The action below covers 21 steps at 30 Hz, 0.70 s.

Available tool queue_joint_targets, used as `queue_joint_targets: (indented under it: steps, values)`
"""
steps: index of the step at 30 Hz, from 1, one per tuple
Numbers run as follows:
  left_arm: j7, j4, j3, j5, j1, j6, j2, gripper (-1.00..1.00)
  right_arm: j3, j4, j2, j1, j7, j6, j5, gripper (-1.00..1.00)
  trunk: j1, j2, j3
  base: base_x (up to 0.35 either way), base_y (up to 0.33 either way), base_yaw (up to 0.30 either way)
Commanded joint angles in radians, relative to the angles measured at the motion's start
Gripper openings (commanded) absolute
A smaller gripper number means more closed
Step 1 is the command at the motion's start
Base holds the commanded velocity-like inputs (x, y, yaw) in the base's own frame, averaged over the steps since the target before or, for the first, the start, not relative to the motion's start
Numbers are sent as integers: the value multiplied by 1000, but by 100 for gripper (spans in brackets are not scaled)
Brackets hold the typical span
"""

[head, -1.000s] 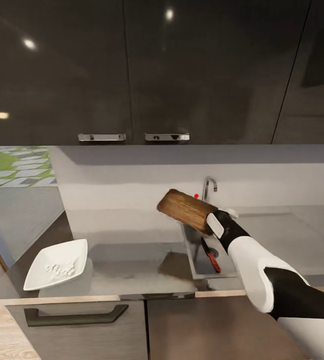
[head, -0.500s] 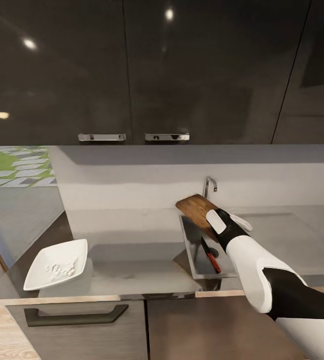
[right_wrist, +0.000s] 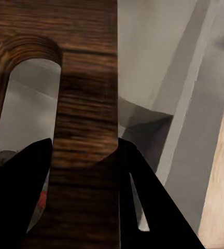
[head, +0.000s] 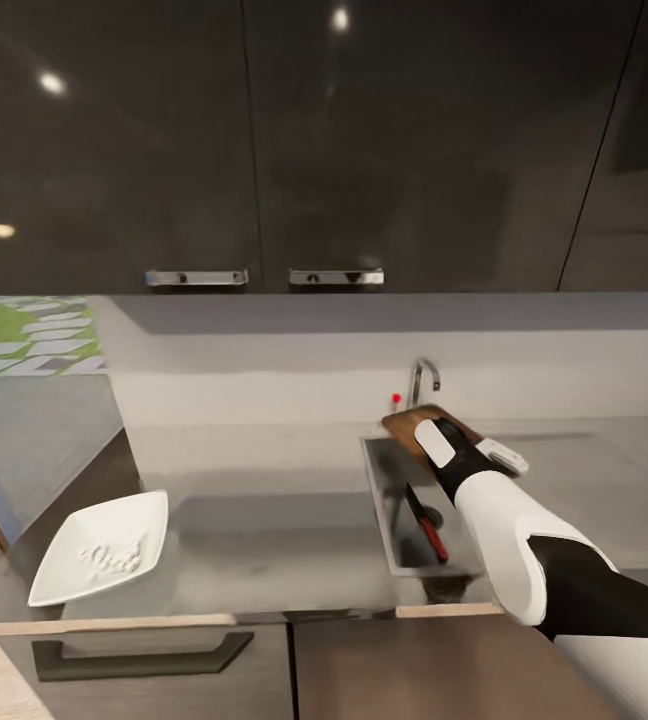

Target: In the kitchen, take the Vidalia onion out of the sink, dice it on the chopping board with the paring knife, put the diced onion into the bowl on the countertop, then place both the paring knife and the chopping board into the sink.

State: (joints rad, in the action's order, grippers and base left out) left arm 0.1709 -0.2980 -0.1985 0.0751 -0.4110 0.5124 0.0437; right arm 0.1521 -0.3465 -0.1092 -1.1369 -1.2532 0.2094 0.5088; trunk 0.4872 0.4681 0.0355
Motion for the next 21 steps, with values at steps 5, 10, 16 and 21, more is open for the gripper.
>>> queue_joint_targets:
  steps: [5,10,16,21]
  values:
    - [5,-1,-9,9,0,1,-2,100,0,22,-5,-1,-24,-65,18,-100,1,2,2,288,87,0]
    - [5,-1,-9,9,0,2,-2,100,0,65,-4,-1,-34,-81,100,-100,1,2,4,44,15,0]
    - [5,-1,-9,9,0,2,-3,100,0,117,-1,-1,-35,-166,115,-100,1,2,12,98,81,0]
    - [5,-1,-9,9,0,1,-3,100,1,140,-1,-1,-35,-196,120,-100,1,2,20,15,11,0]
